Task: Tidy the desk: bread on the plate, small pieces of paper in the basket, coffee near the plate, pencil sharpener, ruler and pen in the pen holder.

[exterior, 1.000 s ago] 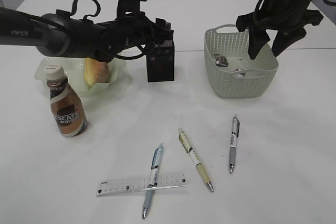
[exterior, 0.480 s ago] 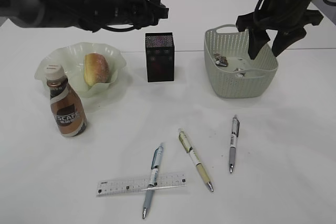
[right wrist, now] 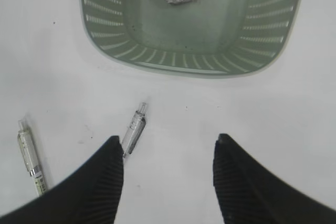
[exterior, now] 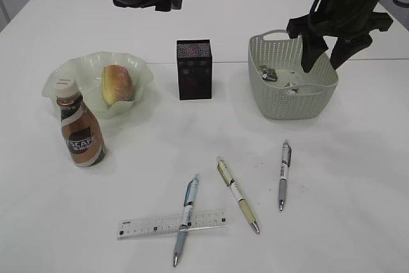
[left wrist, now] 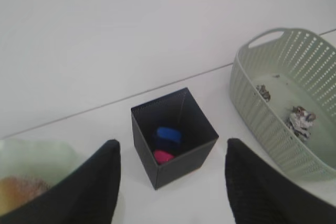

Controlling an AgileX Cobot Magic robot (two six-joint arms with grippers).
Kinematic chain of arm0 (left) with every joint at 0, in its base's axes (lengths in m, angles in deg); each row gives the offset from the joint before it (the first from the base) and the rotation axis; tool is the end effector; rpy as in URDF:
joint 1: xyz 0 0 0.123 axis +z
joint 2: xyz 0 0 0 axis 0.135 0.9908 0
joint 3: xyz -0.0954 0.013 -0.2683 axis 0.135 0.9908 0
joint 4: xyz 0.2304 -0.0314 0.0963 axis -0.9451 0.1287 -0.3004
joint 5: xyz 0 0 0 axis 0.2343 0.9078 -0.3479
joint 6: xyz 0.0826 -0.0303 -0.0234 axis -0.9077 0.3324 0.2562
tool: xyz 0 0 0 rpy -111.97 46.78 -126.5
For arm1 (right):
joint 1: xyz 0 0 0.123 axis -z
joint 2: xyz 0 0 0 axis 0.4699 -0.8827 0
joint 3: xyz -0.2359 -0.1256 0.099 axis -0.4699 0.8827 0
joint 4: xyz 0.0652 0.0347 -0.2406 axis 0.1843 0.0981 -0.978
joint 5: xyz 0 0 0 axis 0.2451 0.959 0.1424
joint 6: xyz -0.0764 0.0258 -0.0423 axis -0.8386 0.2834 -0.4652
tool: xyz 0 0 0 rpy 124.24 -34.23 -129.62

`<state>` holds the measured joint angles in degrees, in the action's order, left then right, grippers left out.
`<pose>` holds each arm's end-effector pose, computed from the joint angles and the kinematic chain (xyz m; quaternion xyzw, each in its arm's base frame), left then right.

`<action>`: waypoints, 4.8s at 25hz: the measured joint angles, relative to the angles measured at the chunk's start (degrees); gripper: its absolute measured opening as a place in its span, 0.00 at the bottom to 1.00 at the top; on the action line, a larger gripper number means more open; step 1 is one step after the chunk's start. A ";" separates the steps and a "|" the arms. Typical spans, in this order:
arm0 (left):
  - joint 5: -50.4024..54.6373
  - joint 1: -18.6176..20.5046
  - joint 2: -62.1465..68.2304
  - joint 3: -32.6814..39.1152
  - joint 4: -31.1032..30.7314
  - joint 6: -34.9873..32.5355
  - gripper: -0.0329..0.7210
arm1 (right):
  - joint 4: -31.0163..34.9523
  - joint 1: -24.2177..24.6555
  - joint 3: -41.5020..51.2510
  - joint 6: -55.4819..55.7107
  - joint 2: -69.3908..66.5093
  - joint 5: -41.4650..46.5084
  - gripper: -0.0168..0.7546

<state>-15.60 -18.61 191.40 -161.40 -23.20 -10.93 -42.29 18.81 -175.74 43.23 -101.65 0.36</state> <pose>0.4256 -0.2100 0.2865 0.1418 0.8607 -0.1375 0.4692 0.4203 0.0693 0.2818 -0.0617 0.9896 0.0187 0.1288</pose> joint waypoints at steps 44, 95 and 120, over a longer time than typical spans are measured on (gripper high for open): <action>51.78 -10.00 -12.05 7.97 9.04 -22.62 0.62 | 9.50 -0.10 0.13 3.53 7.73 0.00 0.55; 45.73 -16.60 -10.75 20.61 9.07 -40.32 0.65 | 9.20 -0.10 0.17 3.53 7.73 0.11 0.54; 44.23 -16.60 -9.93 20.61 9.07 -41.52 0.66 | 9.30 -0.10 0.17 3.53 7.73 0.11 0.54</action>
<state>28.63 -35.21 181.47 -140.80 -14.13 -52.45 -32.99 18.71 -175.57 46.76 -93.92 0.47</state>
